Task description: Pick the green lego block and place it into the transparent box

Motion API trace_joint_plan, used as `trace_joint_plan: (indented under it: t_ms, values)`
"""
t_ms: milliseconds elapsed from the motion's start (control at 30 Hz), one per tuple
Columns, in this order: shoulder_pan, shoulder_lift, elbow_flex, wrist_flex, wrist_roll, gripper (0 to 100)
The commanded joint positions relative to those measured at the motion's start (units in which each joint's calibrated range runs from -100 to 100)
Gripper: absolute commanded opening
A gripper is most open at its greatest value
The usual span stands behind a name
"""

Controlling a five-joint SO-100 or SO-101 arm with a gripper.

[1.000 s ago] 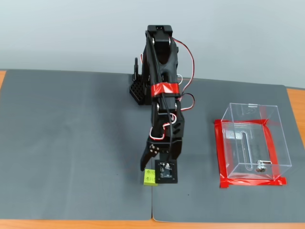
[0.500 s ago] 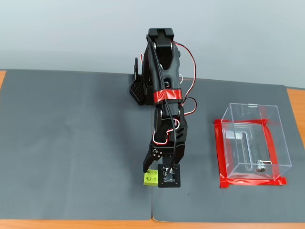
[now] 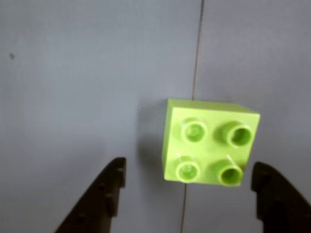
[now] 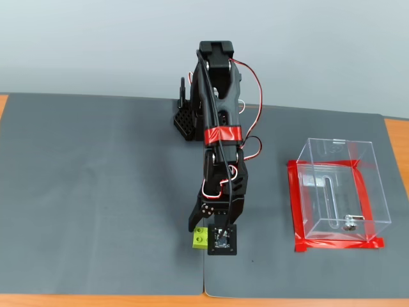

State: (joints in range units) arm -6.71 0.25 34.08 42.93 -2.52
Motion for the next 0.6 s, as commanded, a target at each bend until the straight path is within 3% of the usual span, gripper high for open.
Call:
trace_joint_plan:
  t_ms: [0,567]
  values:
    - [1.1,0.1,-3.0,-1.2,0.2,30]
    - [1.3,3.2,-3.0,-4.0,-0.1,30]
